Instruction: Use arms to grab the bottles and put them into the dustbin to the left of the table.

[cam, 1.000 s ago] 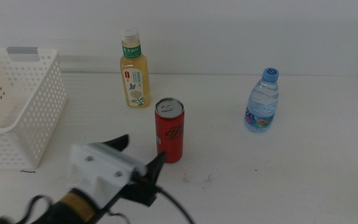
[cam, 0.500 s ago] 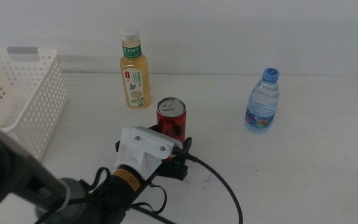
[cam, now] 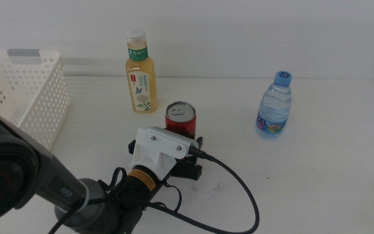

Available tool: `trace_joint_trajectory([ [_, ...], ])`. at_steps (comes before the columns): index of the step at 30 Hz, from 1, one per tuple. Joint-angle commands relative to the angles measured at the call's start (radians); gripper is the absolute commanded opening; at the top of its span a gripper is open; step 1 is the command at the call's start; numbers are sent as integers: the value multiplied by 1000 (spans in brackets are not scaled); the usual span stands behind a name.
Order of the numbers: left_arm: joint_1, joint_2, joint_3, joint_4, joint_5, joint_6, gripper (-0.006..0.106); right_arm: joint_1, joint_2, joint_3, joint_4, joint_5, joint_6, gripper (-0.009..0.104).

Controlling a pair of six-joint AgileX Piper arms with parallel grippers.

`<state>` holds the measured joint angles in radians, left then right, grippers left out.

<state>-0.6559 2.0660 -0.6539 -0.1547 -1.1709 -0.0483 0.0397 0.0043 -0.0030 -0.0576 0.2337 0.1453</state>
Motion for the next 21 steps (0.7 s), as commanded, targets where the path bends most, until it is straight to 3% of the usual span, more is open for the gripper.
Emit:
trace_joint_trajectory([
  [1, 0, 3, -6, -11, -2, 5, 68, -9, -4, 3, -14, -3, -7, 89],
  [8, 0, -111, -6, -18, 114, 48, 1, -9, -4, 3, -14, -3, -7, 89],
  [15, 38, -487, -13, -82, 702, 198, -2, -9, -4, 3, -14, -3, -7, 89],
  [21, 236, -731, -198, -82, 1469, 201, -2, -9, -4, 3, -14, -3, -7, 89],
])
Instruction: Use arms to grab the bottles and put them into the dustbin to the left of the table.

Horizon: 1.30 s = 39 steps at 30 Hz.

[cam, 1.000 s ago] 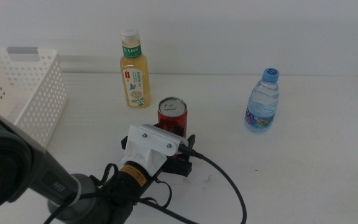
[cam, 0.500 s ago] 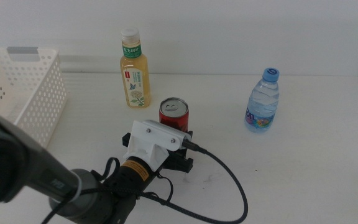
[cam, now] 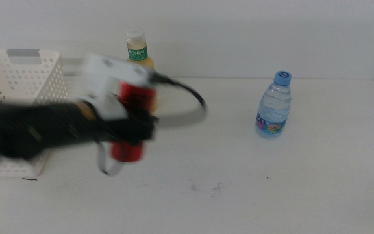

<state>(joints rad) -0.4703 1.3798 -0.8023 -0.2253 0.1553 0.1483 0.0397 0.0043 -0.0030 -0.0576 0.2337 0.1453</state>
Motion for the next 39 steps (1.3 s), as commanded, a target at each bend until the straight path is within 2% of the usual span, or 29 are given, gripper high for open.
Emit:
trace_joint_trajectory([
  [1, 96, -60, -94, -3, 251, 9, -2, -9, -4, 3, -14, -3, -7, 89],
  [5, 258, -59, -260, 84, 550, 29, -2, -9, -4, 3, -14, -3, -7, 89],
  [10, 460, 29, -506, 87, 732, 148, -2, -9, -4, 3, -14, -3, -7, 89],
  [13, 570, 137, -645, 118, 825, 169, -2, -9, -4, 3, -14, -3, -7, 89],
  [19, 681, 368, -799, 148, 881, 212, -2, -9, -4, 3, -14, -3, -7, 89],
  [23, 700, 479, -805, 176, 856, 222, -2, -9, -4, 3, -14, -3, -7, 89],
  [26, 700, 531, -805, 225, 832, 218, 4, -9, -4, 3, -14, -3, -7, 89],
  [30, 700, 559, -805, 253, 816, 214, 27, -9, -4, 3, -14, -3, -7, 89],
  [35, 700, 566, -805, 277, 823, 214, 77, -9, -4, 3, -14, -3, -7, 89],
  [37, 698, 549, -811, 277, 842, 211, 93, -9, -4, 3, -14, -3, -7, 89],
  [39, 692, 515, -816, 270, 857, 206, 94, -9, -4, 3, -14, -3, -7, 89],
])
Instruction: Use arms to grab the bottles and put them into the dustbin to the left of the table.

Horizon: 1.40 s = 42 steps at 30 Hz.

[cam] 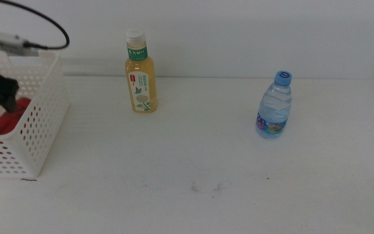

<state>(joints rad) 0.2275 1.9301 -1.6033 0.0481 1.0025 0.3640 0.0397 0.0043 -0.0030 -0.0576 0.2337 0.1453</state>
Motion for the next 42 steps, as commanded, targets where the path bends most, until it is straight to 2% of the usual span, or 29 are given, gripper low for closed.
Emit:
trace_joint_trajectory([
  [1, -11, -65, -17, -1, 19, -16, 94, -9, -4, 3, -14, -3, -7, 89],
  [6, -87, -284, -3, 21, 39, -105, 91, -9, -4, 3, -14, -3, -7, 89],
  [9, -177, -451, 88, 50, -43, -220, 87, -9, -4, 3, -14, -3, -7, 89],
  [15, -388, -788, 443, 161, -436, -449, 82, -9, -4, 3, -14, -3, -7, 89],
  [21, -457, -939, 913, 171, -936, -495, 82, -9, -4, 3, -14, -3, -7, 89],
  [26, -398, -756, 1286, 122, -1792, -464, 82, -9, -4, 3, -14, -3, -7, 89],
  [28, -394, -639, 1320, 102, -1961, -435, 82, -9, -4, 3, -14, -3, -7, 89],
  [32, -394, -412, 1247, 137, -2012, -437, 84, -9, -4, 3, -14, -3, -7, 89],
  [35, -396, -258, 1153, 183, -2022, -488, 89, -9, -4, 3, -14, -3, -7, 89],
  [42, -398, -28, 911, 274, -2016, -583, 93, -9, -4, 3, -14, -3, -7, 89],
])
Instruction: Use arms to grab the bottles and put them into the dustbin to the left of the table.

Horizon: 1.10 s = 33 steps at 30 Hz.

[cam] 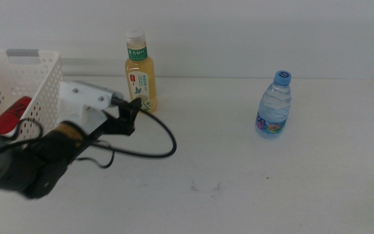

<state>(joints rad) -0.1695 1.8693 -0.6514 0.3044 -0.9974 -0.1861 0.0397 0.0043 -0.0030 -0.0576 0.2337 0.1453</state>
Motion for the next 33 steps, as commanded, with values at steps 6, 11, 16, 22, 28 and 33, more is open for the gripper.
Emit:
trace_joint_trajectory([
  [6, -1, 160, -208, 18, -2, -57, 93, -9, -4, 3, -14, -3, -7, 89],
  [11, -1, 253, -343, 33, 53, -81, 93, -9, -4, 3, -14, -3, -7, 89],
  [16, -13, 328, -470, 29, 127, -83, 93, -9, -4, 3, -14, -3, -7, 89],
  [22, -32, 426, -619, -1, 225, -83, 92, -9, -4, 3, -14, -3, -7, 89],
  [28, -38, 468, -706, -48, 333, -36, 73, -9, -4, 3, -14, -3, -7, 89],
  [33, -38, 332, -650, 88, 475, -177, 23, -9, -4, 3, -14, -3, -7, 89],
])
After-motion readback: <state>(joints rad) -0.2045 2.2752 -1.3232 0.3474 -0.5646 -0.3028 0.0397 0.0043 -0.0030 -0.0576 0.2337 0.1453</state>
